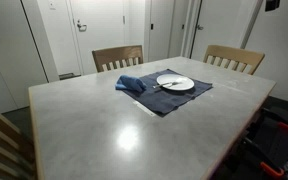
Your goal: Put the fork on the blue mat, wipe the plate with the cloth, and then put the fork back on the plate
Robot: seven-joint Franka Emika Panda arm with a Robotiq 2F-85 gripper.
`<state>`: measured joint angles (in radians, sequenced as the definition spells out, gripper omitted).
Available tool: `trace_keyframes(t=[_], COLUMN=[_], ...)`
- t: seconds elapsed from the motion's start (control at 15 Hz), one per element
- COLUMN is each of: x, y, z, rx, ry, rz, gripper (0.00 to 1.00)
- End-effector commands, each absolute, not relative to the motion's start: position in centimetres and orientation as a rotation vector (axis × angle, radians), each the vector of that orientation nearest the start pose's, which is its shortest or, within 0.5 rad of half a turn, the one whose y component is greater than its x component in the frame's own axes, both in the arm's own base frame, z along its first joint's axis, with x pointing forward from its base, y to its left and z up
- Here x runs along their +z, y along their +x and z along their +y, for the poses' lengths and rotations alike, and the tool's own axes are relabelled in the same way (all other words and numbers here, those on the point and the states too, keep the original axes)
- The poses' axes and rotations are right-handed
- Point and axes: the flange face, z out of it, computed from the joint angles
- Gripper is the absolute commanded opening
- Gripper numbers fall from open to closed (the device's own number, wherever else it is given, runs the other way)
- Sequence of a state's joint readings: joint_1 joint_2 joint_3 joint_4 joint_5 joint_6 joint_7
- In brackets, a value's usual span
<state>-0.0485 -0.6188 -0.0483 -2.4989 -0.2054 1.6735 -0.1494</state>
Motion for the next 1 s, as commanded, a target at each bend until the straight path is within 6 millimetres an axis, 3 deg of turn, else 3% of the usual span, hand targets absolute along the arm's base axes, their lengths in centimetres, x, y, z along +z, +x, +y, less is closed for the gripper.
trace_keyframes(t=[0.0, 0.6, 0.93], x=[47.9, 46.7, 44.8], y=[33.6, 36.7, 38.9], z=[-5.4, -5.2, -5.8], rx=[0.37, 0.164, 0.033], ry=[-3.263, -3.229, -3.173], rz=[-0.174, -0.514, -0.738], gripper=[1.0, 1.0, 1.0])
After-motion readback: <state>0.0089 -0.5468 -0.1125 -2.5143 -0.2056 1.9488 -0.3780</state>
